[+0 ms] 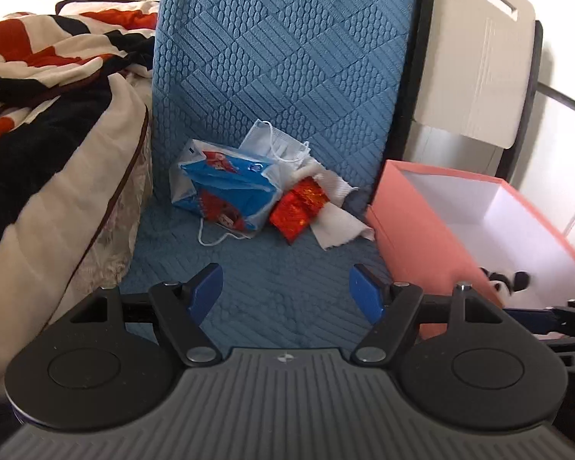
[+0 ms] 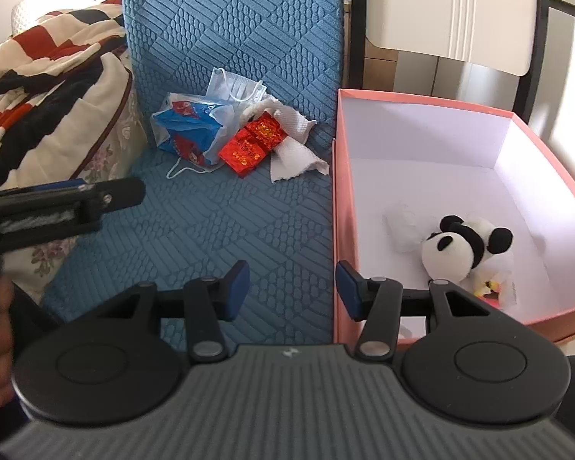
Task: Organize soft objects
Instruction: 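Withdraw both tools from the box back toward the pile on the cushion, then lower the right gripper onto the red foil candy while the left gripper lowers onto the blue bag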
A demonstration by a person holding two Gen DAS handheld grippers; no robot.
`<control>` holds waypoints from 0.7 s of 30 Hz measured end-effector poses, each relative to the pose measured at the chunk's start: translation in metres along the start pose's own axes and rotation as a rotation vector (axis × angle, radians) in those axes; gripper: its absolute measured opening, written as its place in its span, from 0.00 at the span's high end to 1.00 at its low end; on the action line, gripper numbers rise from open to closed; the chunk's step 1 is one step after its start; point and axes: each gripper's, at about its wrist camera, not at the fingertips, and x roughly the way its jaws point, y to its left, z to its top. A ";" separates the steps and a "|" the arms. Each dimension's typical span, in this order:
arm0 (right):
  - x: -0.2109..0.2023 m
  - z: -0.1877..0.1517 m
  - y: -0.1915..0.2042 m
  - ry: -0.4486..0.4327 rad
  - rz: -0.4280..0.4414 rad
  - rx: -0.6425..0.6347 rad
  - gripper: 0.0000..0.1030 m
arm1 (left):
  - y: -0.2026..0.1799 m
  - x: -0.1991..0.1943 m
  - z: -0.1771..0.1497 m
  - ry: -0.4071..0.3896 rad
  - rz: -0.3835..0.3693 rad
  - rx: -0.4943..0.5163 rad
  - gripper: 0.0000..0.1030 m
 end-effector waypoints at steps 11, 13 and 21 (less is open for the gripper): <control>0.020 0.022 0.011 -0.052 0.026 -0.036 0.49 | 0.029 0.042 0.009 0.043 -0.027 -0.108 0.25; 0.026 0.026 0.013 -0.070 0.026 -0.054 0.49 | 0.034 0.050 0.010 0.054 -0.027 -0.132 0.25; 0.062 0.030 0.022 -0.077 0.057 -0.075 0.49 | 0.061 0.083 0.019 0.094 -0.046 -0.262 0.25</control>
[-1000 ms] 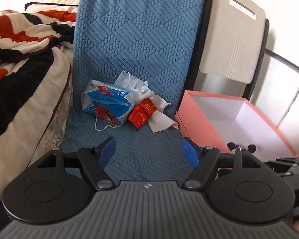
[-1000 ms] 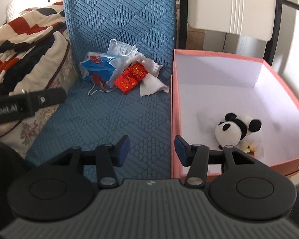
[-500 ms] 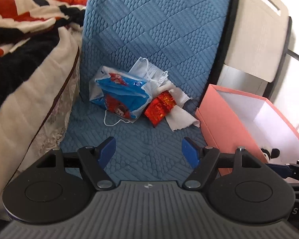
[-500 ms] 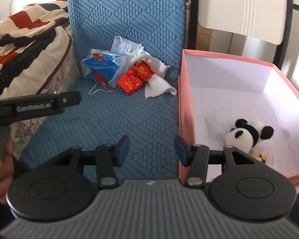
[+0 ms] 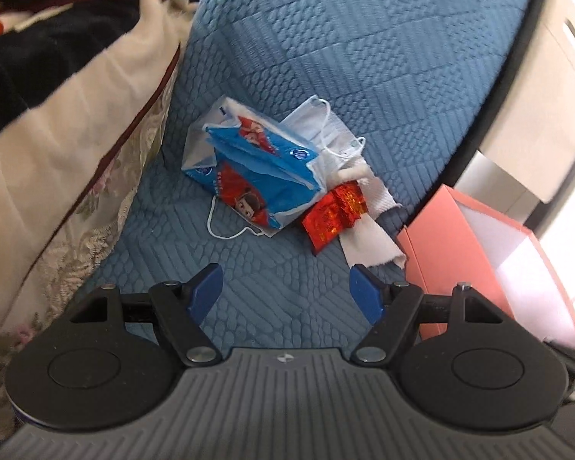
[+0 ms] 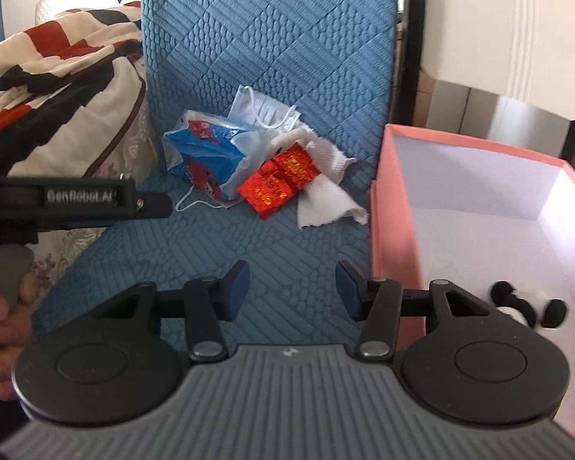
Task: Organize soft objects
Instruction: 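Lower the right gripper onto the red foil candy while the left gripper lowers onto the blue bag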
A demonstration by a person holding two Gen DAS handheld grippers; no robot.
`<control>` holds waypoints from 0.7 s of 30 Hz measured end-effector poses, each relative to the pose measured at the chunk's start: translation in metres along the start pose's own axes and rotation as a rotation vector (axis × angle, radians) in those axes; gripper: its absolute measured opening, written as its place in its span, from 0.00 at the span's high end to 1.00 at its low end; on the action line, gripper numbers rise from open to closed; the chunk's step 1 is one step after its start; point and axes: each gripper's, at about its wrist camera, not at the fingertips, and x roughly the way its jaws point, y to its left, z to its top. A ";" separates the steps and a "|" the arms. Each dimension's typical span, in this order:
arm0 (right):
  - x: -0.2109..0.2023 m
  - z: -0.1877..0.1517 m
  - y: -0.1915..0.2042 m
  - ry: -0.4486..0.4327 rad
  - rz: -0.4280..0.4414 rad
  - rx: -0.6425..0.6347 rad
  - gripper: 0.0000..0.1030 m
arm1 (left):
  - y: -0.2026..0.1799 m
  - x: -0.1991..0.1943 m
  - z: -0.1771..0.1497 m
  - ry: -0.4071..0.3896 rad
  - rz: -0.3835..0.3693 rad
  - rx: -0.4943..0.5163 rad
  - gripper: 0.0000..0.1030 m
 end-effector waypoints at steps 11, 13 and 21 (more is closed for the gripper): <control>0.045 0.018 -0.005 0.002 0.092 0.087 0.49 | 0.012 0.030 0.034 -0.009 -0.063 -0.049 0.26; 0.053 0.024 -0.009 0.005 0.110 0.107 0.49 | 0.017 0.037 0.041 -0.001 -0.089 -0.085 0.26; 0.090 0.045 -0.021 0.035 0.139 0.166 0.49 | 0.021 0.073 0.062 0.030 -0.144 -0.133 0.26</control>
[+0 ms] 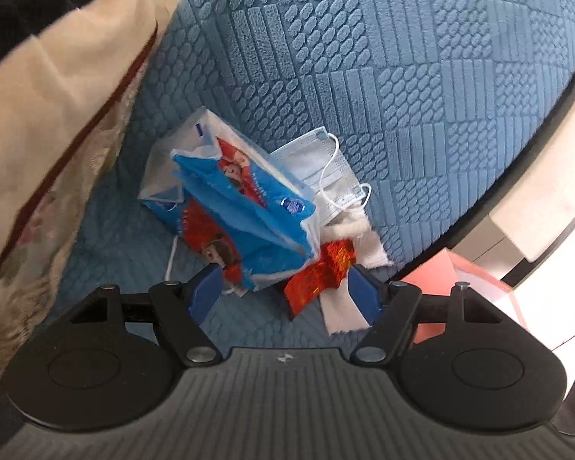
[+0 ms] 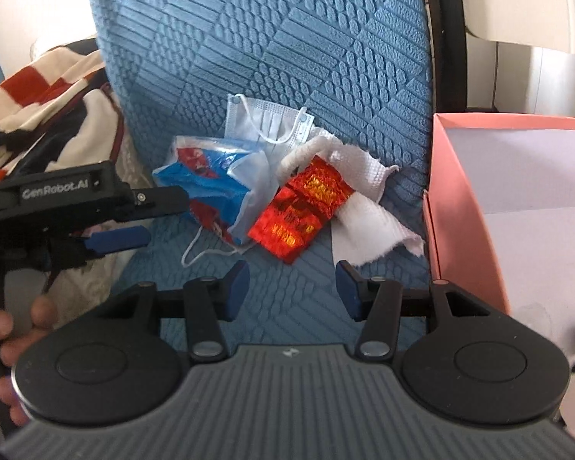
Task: Organize soft objects
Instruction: 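Lower the right gripper onto the red foil candy while the left gripper lowers onto the blue bag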
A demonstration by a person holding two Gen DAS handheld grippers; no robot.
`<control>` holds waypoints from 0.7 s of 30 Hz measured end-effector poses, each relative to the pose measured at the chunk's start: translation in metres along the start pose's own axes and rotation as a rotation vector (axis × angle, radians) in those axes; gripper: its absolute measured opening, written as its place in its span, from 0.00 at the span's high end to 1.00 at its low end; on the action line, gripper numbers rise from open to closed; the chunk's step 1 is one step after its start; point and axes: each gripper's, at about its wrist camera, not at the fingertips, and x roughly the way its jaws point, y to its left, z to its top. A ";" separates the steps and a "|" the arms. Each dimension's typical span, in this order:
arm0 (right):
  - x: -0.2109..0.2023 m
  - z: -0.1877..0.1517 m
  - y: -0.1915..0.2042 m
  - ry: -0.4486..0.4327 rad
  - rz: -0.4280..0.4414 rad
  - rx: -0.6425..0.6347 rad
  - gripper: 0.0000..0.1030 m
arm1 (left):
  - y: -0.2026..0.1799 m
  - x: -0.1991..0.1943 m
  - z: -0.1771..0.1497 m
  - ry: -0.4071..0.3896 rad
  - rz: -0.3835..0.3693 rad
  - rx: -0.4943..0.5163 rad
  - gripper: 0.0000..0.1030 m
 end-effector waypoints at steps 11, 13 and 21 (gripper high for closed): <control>0.051 0.031 -0.019 0.035 0.013 0.083 0.49 | 0.022 0.037 0.022 0.053 -0.098 -0.157 0.33; 0.059 0.035 -0.021 0.037 0.011 0.088 0.47 | 0.027 0.043 0.025 0.062 -0.096 -0.178 0.35; 0.091 0.050 -0.019 0.058 -0.074 -0.014 0.46 | 0.036 0.062 0.030 0.084 -0.101 -0.229 0.40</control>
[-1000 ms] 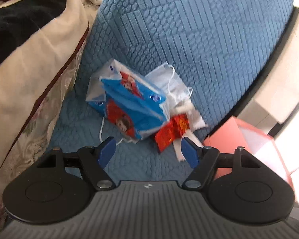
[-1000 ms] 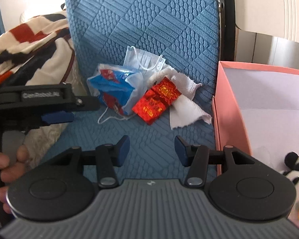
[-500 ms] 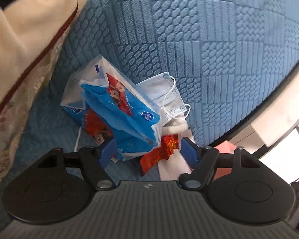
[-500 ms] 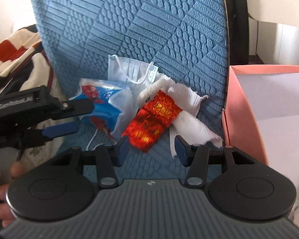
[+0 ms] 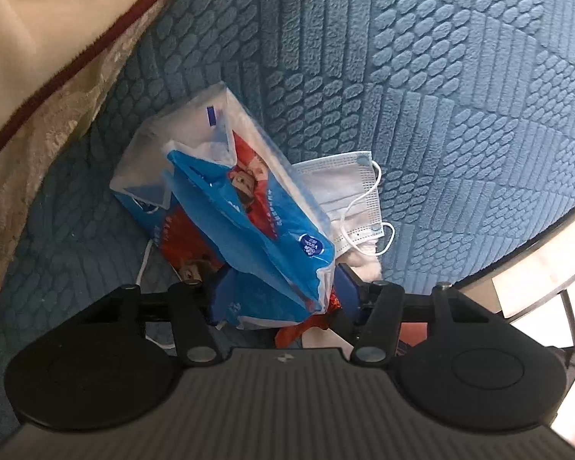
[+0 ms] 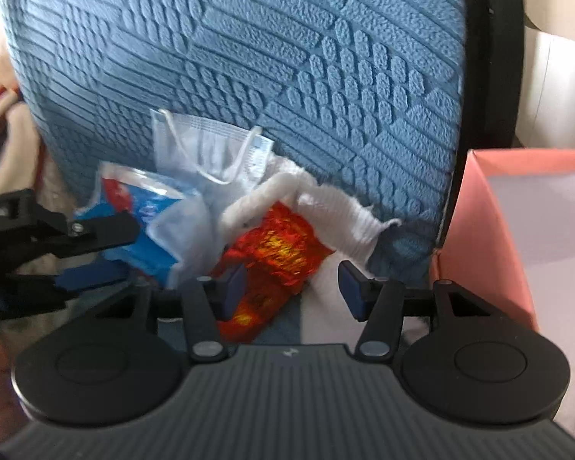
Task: Organize soft objects
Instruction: 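Lower the right gripper onto the red foil candy while the left gripper lowers onto the blue bag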
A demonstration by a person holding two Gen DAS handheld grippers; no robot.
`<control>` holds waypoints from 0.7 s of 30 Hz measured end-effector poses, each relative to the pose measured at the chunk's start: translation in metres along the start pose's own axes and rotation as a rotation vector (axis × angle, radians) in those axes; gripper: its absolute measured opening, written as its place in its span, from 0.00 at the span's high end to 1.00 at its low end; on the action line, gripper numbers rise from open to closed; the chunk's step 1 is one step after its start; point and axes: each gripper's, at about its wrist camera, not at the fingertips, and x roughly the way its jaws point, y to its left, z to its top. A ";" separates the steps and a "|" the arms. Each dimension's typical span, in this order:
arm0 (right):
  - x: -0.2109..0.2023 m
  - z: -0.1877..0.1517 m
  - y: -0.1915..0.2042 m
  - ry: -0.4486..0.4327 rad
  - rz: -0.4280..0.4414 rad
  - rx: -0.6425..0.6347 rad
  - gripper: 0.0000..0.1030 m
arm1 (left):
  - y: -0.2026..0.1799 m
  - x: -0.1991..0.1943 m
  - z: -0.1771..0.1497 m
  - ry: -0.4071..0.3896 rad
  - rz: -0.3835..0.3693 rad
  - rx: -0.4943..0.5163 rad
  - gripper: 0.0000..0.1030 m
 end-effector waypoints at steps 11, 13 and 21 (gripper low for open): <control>0.027 0.019 0.004 -0.005 0.004 -0.099 0.30 | -0.003 0.017 -0.003 0.005 0.025 0.018 0.40; 0.035 0.020 0.006 0.017 0.026 -0.110 0.30 | -0.003 0.019 -0.003 0.005 0.021 0.013 0.40; 0.052 0.013 0.019 0.017 -0.003 -0.151 0.31 | -0.015 0.031 -0.003 0.010 0.077 0.101 0.46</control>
